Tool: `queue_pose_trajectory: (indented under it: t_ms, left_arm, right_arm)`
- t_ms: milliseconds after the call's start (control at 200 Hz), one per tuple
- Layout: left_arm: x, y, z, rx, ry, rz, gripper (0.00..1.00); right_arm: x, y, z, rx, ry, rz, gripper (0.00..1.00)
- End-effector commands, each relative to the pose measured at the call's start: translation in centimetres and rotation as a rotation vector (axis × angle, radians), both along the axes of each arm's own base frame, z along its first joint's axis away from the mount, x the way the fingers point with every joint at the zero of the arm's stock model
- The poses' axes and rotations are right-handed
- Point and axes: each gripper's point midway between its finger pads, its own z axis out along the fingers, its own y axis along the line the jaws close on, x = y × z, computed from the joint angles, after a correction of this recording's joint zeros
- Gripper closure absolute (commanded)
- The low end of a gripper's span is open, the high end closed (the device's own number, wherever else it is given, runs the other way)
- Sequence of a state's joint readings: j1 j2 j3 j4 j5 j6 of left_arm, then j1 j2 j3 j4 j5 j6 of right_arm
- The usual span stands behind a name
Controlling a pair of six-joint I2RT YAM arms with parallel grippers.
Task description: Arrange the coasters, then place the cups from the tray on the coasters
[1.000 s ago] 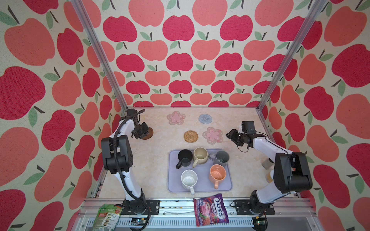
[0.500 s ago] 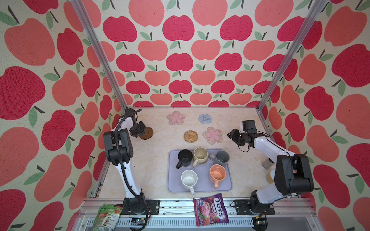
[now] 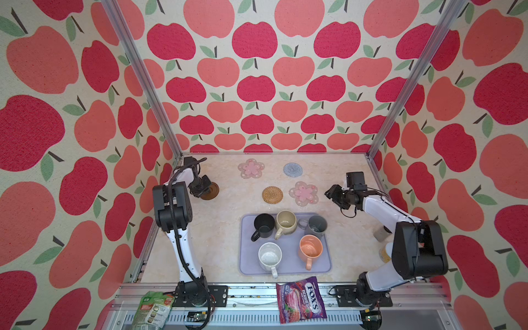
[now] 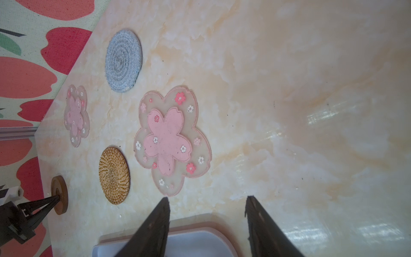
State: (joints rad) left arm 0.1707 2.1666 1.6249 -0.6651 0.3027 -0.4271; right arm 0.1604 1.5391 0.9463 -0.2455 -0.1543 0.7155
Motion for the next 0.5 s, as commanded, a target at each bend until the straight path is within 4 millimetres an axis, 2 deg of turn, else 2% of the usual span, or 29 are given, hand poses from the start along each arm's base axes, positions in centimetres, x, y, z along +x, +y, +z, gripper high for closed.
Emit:
queue_pose_trajectory:
  t_ms: [0, 140, 495]
  left_arm:
    - [-0.3, -0.6, -0.8, 0.001, 0.024, -0.012, 1.0]
    - [-1.1, -1.1, -1.2, -0.007, 0.048, -0.024, 1.0]
    - [-3.6, -5.6, -2.3, -0.053, 0.115, -0.119, 0.99]
  right_arm:
    - [0.4, -0.2, 1.0, -0.004, -0.019, 0.004, 0.42]
    - [0.4, -0.1, 0.7, 0.003, -0.017, 0.001, 0.42]
    - [0.0, -0.2, -0.3, 0.011, 0.0, -0.001, 0.42]
